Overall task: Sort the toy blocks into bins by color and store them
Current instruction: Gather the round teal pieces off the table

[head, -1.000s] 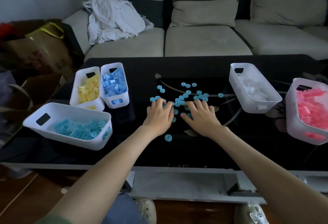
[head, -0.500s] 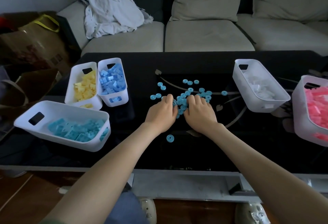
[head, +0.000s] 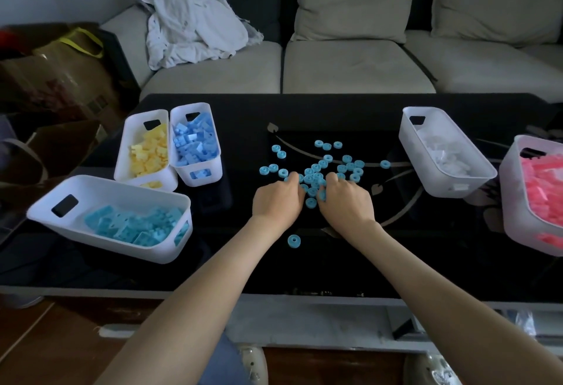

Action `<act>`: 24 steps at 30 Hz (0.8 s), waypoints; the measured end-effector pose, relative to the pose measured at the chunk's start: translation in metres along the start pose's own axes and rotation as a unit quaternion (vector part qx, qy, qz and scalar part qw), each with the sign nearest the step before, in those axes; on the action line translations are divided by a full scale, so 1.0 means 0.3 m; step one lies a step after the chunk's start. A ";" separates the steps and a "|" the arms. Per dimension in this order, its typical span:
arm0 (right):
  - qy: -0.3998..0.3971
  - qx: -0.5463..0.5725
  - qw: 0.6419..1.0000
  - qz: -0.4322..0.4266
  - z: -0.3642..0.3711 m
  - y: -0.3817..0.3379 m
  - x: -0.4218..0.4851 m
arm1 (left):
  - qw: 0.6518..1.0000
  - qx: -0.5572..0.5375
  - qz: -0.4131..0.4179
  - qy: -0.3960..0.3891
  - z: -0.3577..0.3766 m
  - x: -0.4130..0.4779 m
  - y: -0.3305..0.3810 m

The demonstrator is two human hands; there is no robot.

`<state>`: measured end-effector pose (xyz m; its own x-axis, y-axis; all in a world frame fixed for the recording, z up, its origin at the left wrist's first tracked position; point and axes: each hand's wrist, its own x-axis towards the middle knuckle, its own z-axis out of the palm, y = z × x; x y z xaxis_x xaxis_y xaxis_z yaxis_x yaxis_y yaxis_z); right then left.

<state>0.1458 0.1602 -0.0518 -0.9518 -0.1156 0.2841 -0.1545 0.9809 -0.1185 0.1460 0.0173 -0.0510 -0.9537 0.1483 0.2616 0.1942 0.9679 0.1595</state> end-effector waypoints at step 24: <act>-0.003 0.114 0.988 0.106 -0.100 -0.005 0.081 | 0.983 -0.134 -0.075 0.100 -0.145 0.013 -0.008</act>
<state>0.1308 0.1607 -0.0161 -0.9708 0.0861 0.2239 -0.0074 0.9222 -0.3866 0.1518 0.0066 -0.0090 -0.9173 -0.0599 0.3936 0.1344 0.8841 0.4477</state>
